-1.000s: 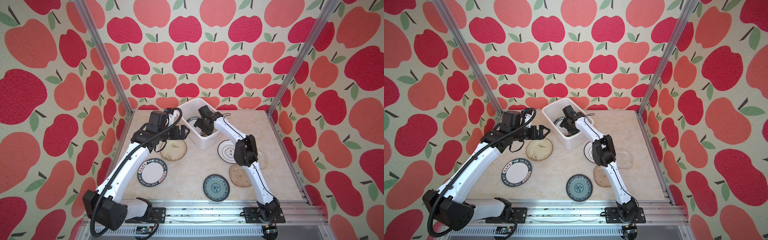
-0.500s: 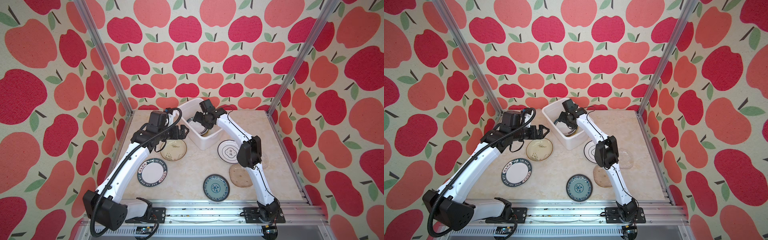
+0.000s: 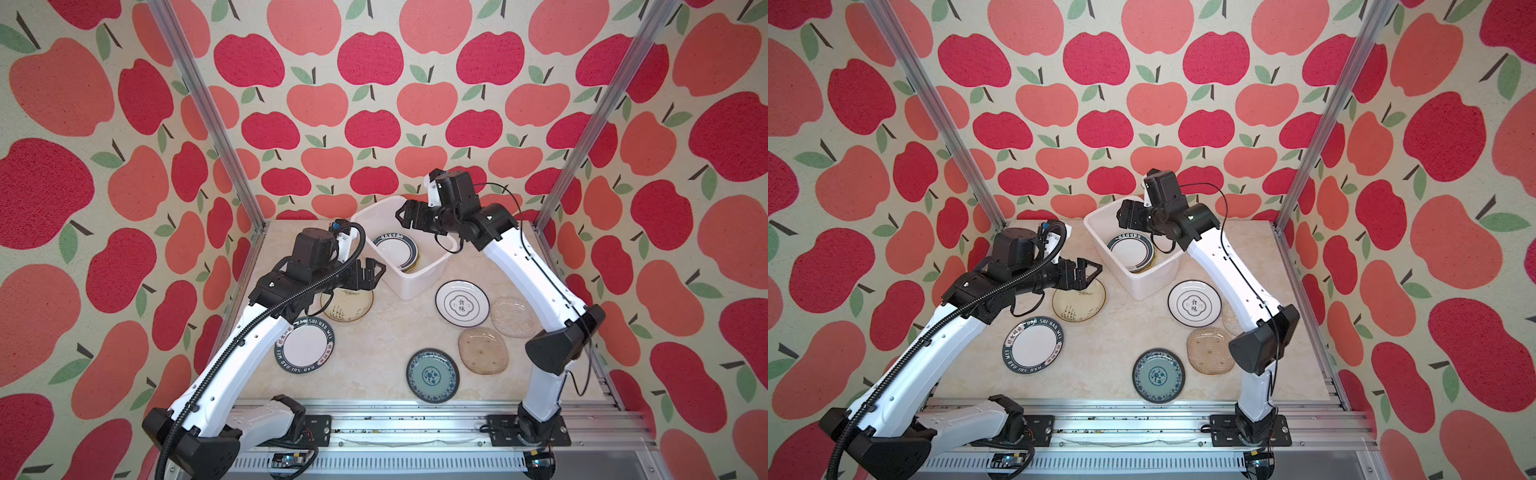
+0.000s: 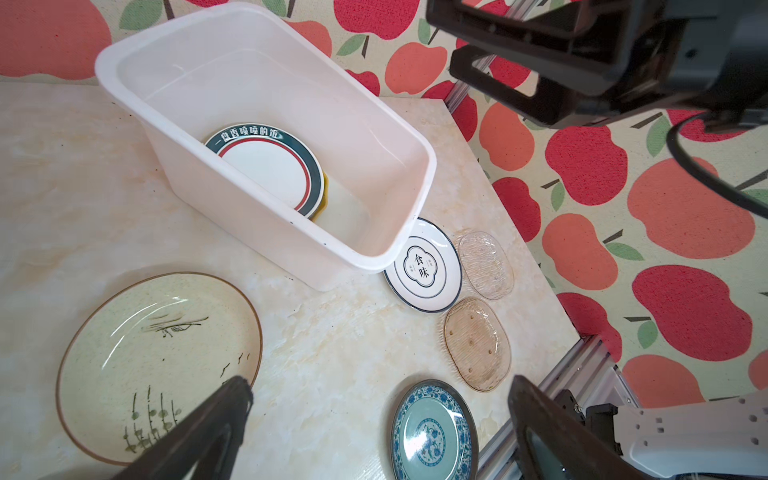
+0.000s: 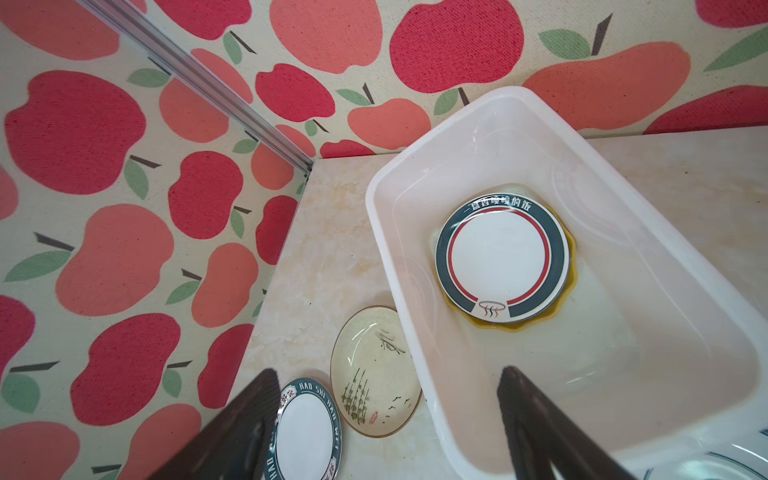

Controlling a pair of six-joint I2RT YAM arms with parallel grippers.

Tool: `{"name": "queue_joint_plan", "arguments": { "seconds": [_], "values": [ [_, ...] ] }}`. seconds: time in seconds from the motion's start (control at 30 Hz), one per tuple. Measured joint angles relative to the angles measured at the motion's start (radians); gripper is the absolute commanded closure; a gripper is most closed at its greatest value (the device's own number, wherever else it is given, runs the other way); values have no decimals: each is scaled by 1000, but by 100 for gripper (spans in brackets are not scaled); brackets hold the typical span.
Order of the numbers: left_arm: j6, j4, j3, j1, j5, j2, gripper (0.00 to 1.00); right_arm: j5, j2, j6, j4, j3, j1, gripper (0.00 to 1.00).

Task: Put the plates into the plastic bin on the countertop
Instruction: 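Open the right gripper and raise it out of the bin, then move the right gripper to the HAO SHI HAO WEI plate while the left lowers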

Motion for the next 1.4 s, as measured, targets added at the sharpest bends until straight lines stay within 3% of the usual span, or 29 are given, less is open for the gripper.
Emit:
{"name": "queue_joint_plan", "arguments": {
  "seconds": [0.2,0.37,0.47,0.7,0.9,1.1,1.4],
  "values": [
    [-45,-118,2,-39,-68,-32,1,-113,-247,-5,77,-326,2,20],
    [-130,-263,2,-27,-166,-61,1,-177,-344,43,173,-535,69,21],
    [-192,-352,-10,51,-191,-84,1,-188,-358,114,267,-642,149,21],
    [-264,-409,-192,404,-105,-132,1,-183,-284,364,587,-852,305,23],
    [-262,-409,-296,672,-57,-133,1,-184,-86,532,729,-864,375,23],
    [-235,-387,-389,824,-76,-109,1,-221,75,636,779,-813,412,23],
    [-241,-368,-471,883,-153,0,1,-287,190,721,801,-742,415,24]
  ]
}}
